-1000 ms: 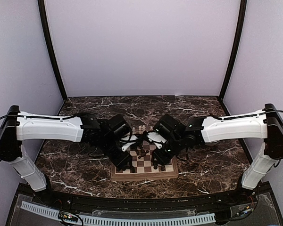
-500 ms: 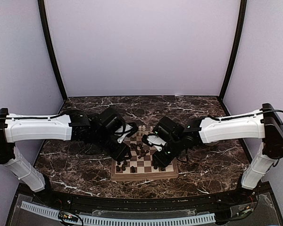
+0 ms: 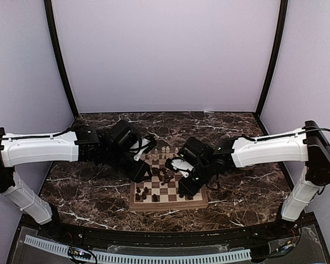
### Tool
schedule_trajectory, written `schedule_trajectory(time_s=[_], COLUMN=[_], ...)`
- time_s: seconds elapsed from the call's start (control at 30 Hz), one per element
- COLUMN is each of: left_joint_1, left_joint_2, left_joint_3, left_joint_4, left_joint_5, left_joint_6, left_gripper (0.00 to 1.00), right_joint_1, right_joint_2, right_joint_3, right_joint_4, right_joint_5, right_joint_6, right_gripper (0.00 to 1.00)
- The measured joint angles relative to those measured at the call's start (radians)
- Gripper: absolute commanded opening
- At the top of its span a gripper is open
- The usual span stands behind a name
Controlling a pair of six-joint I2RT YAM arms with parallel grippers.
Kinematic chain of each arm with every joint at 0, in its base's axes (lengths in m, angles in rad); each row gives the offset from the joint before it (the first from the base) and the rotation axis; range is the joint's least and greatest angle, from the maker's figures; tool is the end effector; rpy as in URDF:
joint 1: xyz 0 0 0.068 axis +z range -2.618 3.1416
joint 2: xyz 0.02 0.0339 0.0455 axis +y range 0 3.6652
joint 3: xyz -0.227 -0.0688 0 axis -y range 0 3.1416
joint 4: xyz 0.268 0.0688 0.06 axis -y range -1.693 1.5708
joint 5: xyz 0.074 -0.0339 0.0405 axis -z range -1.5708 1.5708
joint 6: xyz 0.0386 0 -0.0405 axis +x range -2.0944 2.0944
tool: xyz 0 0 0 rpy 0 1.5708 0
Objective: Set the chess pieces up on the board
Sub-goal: Adjust the rook at h8.
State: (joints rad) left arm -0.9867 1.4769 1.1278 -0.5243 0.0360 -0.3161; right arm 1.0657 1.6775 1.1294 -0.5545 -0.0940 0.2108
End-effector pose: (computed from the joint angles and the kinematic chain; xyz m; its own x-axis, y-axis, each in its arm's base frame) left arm 0.1882 -0.2872 0.2179 -0.6649 0.4424 -0.6018 0.6731 0.7042 -0.2259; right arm 0.1686 0.3124 0.1504 -0.6089 -0.6706 -0.4238 -0.7817 0.5983 0.1763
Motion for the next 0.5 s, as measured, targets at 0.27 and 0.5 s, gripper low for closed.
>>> schedule_trajectory(time_s=[0.27, 0.5], left_joint_1=[0.000, 0.000], left_joint_2=[0.000, -0.001], left_joint_3=[-0.005, -0.017], left_joint_4=[0.002, 0.005], left_joint_5=[0.000, 0.000], left_joint_6=[-0.004, -0.010], left_gripper=[0.41, 0.41], right_joint_1=[0.000, 0.000], right_joint_2=[0.008, 0.008], right_joint_3=[0.000, 0.000], right_joint_4=[-0.008, -0.011], right_joint_5=[-0.014, -0.029], right_joint_6=[0.000, 0.000], right_gripper=[0.15, 0.15])
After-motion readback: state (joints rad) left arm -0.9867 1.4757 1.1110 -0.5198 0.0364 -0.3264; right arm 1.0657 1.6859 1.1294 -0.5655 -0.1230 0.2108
